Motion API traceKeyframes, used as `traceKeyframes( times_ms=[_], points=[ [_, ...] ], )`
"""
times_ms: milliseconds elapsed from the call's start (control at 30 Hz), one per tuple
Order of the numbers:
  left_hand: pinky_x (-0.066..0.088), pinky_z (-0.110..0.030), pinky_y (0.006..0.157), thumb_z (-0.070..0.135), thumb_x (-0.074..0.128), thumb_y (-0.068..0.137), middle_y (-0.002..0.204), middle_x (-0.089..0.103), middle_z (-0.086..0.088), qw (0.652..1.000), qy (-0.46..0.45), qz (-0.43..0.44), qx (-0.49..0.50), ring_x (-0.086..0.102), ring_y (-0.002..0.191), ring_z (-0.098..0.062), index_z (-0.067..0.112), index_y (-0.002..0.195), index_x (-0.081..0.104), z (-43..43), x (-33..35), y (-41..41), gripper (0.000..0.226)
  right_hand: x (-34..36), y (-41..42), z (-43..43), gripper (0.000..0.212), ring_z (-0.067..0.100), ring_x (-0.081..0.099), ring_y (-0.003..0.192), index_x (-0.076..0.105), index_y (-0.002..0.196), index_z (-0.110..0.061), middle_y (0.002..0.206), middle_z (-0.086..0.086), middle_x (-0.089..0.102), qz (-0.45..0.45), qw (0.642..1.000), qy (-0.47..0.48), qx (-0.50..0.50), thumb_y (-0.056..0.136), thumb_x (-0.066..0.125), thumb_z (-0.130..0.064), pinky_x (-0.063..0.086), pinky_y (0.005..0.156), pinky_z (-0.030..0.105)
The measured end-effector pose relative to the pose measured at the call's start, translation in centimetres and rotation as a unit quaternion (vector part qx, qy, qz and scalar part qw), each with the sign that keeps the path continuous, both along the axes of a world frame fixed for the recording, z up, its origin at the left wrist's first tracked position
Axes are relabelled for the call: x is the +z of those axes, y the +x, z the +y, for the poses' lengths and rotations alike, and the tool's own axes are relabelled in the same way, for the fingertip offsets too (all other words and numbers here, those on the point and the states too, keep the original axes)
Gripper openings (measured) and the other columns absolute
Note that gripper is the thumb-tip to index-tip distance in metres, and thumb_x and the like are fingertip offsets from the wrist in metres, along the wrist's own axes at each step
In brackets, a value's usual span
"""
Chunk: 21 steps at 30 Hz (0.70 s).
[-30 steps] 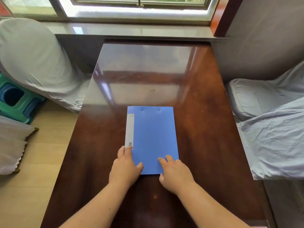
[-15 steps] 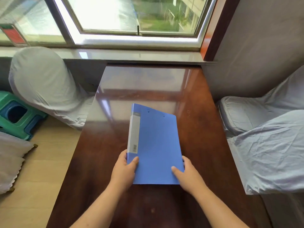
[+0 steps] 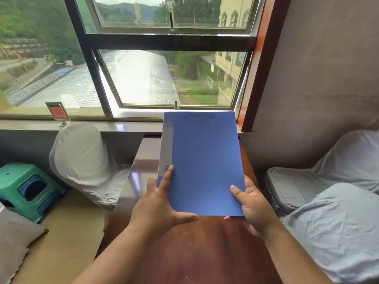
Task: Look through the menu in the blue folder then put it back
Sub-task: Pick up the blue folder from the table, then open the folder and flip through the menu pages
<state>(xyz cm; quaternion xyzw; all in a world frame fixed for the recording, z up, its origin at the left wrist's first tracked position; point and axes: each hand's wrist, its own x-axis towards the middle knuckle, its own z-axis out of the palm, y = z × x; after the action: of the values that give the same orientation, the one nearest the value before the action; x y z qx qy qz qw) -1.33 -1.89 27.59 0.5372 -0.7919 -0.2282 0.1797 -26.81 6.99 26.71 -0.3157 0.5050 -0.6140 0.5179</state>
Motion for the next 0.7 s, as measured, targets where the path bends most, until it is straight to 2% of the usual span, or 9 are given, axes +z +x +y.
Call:
traceKeyframes(
  times_ms=[67, 167, 267, 333, 433, 500, 567, 633, 700],
  points=[
    [0.051, -0.033, 0.073, 0.105, 0.062, 0.024, 0.131, 0.027, 0.015, 1.0, -0.021, -0.009, -0.009, 0.063, 0.109, -0.019, 0.069, 0.15, -0.017, 0.4, 1.0, 0.4, 0.153, 1.2, -0.1, 0.3, 0.037, 0.04, 0.075, 0.117, 0.066, 0.136, -0.036, 0.135, 0.007, 0.077, -0.003, 1.0, -0.01, 0.007, 0.114, 0.048, -0.013, 0.068, 0.058, 0.043],
    [0.053, -0.036, 0.078, 0.106, 0.06, 0.027, 0.121, 0.022, 0.022, 0.999, -0.038, -0.006, -0.014, 0.063, 0.111, -0.017, 0.068, 0.151, -0.015, 1.0, 1.9, 1.0, 0.15, 1.9, -0.2, 0.7, 0.036, 0.04, 0.073, 0.123, 0.068, 0.136, -0.035, 0.14, 0.011, 0.074, -0.019, 0.999, -0.025, 0.02, 0.112, 0.051, -0.014, 0.068, 0.07, 0.045],
    [0.055, -0.037, 0.079, 0.108, 0.056, 0.03, 0.114, 0.015, 0.025, 0.998, -0.059, -0.011, -0.022, 0.063, 0.109, -0.017, 0.068, 0.15, -0.016, 1.6, 2.1, 1.4, 0.145, 2.1, -0.4, 0.9, 0.035, 0.041, 0.073, 0.121, 0.069, 0.136, -0.033, 0.141, 0.015, 0.073, -0.035, 0.998, -0.031, 0.04, 0.107, 0.054, -0.02, 0.068, 0.069, 0.048],
    [0.057, -0.04, 0.079, 0.11, 0.051, 0.033, 0.112, 0.016, 0.023, 0.996, -0.087, -0.018, -0.024, 0.064, 0.105, -0.02, 0.063, 0.155, -0.009, 1.8, 2.0, 1.6, 0.144, 2.2, -0.8, 1.0, 0.037, 0.038, 0.072, 0.123, 0.067, 0.141, -0.03, 0.145, 0.016, 0.069, -0.076, 0.996, -0.02, 0.051, 0.11, 0.048, -0.036, 0.066, 0.074, 0.049],
    [0.058, -0.043, 0.074, 0.11, 0.045, 0.038, 0.114, 0.026, 0.017, 0.99, -0.134, -0.024, -0.022, 0.065, 0.097, -0.026, 0.052, 0.162, 0.007, 1.6, 2.0, 1.9, 0.142, 2.2, -1.1, 1.1, 0.061, 0.039, 0.07, 0.126, 0.064, 0.146, -0.031, 0.145, 0.013, 0.07, -0.09, 0.993, -0.001, 0.078, 0.106, 0.037, -0.068, 0.061, 0.087, 0.055],
    [0.055, -0.042, 0.069, 0.108, 0.044, 0.047, 0.11, 0.031, 0.013, 0.986, -0.167, -0.015, -0.028, 0.064, 0.09, -0.028, 0.044, 0.164, 0.017, 1.5, 2.0, 1.9, 0.136, 2.4, -0.9, 0.7, 0.064, 0.039, 0.078, 0.109, 0.066, 0.142, -0.039, 0.132, 0.007, 0.078, -0.018, 0.997, -0.011, 0.076, 0.091, 0.059, -0.078, 0.063, 0.071, 0.057],
    [0.053, -0.041, 0.068, 0.103, 0.041, 0.06, 0.11, 0.048, 0.007, 0.981, -0.194, 0.011, -0.027, 0.065, 0.091, -0.029, 0.036, 0.163, 0.029, 1.3, 2.2, 2.0, 0.122, 2.6, -1.0, 0.1, 0.076, 0.043, 0.079, 0.096, 0.068, 0.137, -0.041, 0.123, 0.009, 0.081, 0.02, 0.998, -0.028, 0.048, 0.069, 0.087, -0.07, 0.062, 0.069, 0.068],
    [0.055, -0.042, 0.067, 0.093, 0.025, 0.082, 0.114, 0.073, -0.005, 0.969, -0.245, 0.038, -0.016, 0.07, 0.092, -0.035, 0.024, 0.152, 0.053, 1.1, 2.4, 2.1, 0.102, 2.5, -1.3, -0.4, 0.072, 0.042, 0.077, 0.086, 0.071, 0.131, -0.033, 0.117, 0.021, 0.079, 0.009, 0.999, -0.045, 0.0, 0.068, 0.094, -0.06, 0.056, 0.074, 0.075],
    [0.047, -0.04, 0.055, 0.076, 0.009, 0.099, 0.086, 0.079, -0.01, 0.955, -0.291, 0.061, 0.012, 0.065, 0.066, -0.039, 0.016, 0.1, 0.077, 1.1, 2.6, 2.1, 0.09, 2.6, -1.7, -0.6, 0.052, 0.035, 0.078, 0.077, 0.073, 0.128, -0.026, 0.119, 0.03, 0.076, -0.003, 0.998, -0.06, -0.028, 0.084, 0.083, -0.051, 0.063, 0.063, 0.059]
  ],
)
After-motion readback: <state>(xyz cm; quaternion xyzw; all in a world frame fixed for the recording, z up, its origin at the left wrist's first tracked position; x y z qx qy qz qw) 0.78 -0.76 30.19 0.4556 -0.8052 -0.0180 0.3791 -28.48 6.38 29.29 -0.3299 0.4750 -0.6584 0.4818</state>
